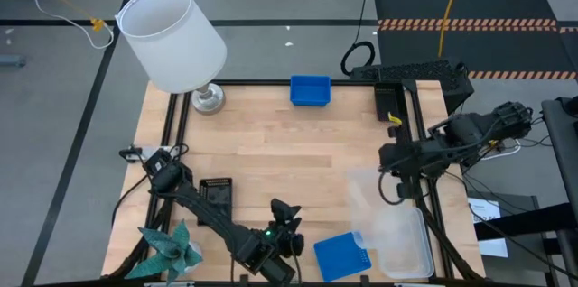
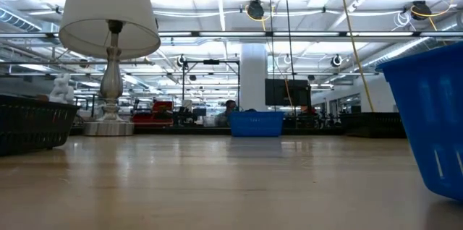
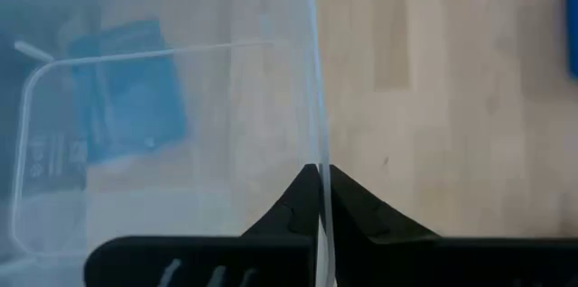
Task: Stack baskets by color
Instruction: Stack the top transparent bin on top of the bottom transparent bin
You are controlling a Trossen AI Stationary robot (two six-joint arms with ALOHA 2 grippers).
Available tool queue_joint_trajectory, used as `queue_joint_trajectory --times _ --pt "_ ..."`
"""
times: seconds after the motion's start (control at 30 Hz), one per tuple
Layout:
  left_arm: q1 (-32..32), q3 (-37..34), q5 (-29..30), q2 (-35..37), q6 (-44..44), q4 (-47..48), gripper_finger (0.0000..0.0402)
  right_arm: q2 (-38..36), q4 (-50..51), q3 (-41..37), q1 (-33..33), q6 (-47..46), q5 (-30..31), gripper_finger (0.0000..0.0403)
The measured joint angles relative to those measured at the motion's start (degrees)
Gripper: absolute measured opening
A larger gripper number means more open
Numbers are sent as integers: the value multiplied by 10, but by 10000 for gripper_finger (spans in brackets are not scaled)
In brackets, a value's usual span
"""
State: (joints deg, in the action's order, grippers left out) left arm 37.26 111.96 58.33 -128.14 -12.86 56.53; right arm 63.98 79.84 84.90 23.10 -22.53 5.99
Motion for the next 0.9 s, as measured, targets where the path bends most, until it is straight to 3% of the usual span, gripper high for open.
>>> queue_joint_trajectory --times 0.17,0.5,0.9 --pt "0 0 -1 0 -23 7 202 -2 57 0 56 -97 -1 2" --pt "-4 0 -22 0 -42 4 202 -2 59 0 204 -240 2 2" --pt "-20 0 -60 0 -61 3 202 1 57 0 340 -351 88 2"
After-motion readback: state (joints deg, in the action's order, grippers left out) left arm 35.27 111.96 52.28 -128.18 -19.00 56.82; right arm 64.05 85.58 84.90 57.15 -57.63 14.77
